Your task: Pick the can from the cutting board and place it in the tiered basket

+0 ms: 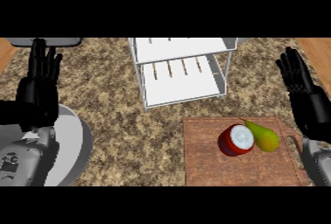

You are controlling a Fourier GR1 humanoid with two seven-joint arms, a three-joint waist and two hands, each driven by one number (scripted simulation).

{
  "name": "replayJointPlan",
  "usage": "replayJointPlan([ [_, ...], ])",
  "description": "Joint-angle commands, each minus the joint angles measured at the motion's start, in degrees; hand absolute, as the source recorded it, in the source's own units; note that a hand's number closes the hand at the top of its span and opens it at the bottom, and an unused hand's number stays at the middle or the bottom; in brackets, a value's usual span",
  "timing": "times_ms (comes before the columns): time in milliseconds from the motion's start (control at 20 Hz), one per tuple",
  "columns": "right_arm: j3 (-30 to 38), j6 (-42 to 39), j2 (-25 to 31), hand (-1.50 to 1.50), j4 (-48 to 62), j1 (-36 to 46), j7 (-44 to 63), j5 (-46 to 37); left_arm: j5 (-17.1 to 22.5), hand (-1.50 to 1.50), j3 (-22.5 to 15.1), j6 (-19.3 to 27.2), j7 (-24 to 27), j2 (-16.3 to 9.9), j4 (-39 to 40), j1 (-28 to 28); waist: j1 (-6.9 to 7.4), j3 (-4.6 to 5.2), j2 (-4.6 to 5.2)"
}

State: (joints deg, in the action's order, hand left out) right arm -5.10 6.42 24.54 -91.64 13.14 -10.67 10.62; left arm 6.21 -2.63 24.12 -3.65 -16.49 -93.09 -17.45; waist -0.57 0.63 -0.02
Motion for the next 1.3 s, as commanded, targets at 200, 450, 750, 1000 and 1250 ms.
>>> replayJointPlan([
  [200, 0.2, -24.6, -3.9, 1.50, 5.1, 7.4, 0.6, 24.7, -2.9, 0.00, -7.6, -4.1, 0.9, 1.1, 2.2, 2.8, 3.47, -1.11, 1.53],
  [450, -1.0, -33.4, -6.7, -1.50, 14.4, 4.9, 9.7, 37.4, -2.4, 0.00, -11.3, -5.8, -0.1, 3.3, 3.3, 4.4, 3.98, -1.15, 2.26],
  [750, 1.3, -60.1, 3.4, -1.50, 20.9, 6.8, 15.5, 54.3, -4.7, 0.00, -12.4, -3.9, 0.9, 4.4, 4.8, 5.2, 2.57, -1.02, 1.32],
  [1000, 7.2, -75.2, 17.0, -1.50, 26.6, 13.0, 15.7, 51.9, -4.3, 0.00, -11.8, -3.9, 0.6, 4.6, 4.9, 5.7, 2.49, -0.88, 0.92],
  [1250, 12.2, -79.3, 24.6, -1.50, 16.7, 18.2, 14.4, 38.6, -5.5, 0.00, -12.7, -3.3, 2.0, 4.9, 5.1, 7.5, 1.56, -0.91, 0.07],
])
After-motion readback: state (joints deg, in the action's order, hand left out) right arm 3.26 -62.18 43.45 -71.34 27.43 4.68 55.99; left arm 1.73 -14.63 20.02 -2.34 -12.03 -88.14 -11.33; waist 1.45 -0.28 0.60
